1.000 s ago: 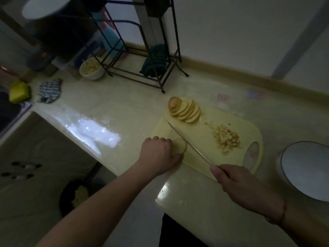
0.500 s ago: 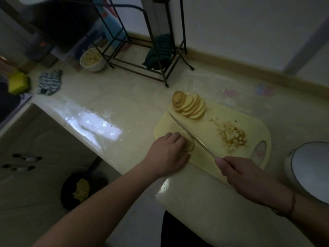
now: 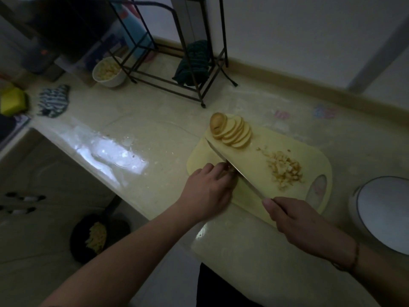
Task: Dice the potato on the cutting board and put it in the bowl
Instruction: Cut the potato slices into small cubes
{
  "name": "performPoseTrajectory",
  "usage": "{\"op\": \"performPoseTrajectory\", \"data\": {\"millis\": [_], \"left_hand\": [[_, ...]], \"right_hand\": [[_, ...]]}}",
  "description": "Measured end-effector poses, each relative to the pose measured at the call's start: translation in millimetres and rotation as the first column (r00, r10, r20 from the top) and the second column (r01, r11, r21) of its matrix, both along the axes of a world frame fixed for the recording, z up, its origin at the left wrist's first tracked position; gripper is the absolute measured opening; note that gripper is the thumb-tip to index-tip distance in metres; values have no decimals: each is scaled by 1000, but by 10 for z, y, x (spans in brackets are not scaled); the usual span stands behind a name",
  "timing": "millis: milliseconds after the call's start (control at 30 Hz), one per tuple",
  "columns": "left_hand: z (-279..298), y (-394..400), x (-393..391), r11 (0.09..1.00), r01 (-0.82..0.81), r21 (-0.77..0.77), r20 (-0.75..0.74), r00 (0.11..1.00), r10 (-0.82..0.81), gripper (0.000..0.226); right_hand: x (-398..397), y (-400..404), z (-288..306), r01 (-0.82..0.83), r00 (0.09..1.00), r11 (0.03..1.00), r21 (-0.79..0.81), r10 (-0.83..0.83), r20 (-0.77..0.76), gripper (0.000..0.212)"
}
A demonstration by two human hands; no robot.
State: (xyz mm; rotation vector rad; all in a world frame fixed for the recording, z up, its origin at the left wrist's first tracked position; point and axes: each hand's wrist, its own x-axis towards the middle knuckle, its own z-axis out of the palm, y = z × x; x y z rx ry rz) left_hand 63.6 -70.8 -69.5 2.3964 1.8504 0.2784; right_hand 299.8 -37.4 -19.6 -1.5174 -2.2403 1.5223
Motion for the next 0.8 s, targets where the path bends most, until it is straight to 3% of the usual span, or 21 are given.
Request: {"op": "performPoseTrajectory", "data": {"millis": [267,467,800], "left_hand": [[48,-16,66,997,-79,-6,-41,996,79,42],[30,-13,30,993,52,109,49,997,-58,26],[-46,-32,20,981,59,186,114,990,-81,16]], "right_hand": [[-27,-13,9,11,1000,998,68,-12,15,66],[-14,-87,60,9,1000,993,117,-7,-14,58],[87,-255,45,20,999,994,107,-16,-38,61]]}}
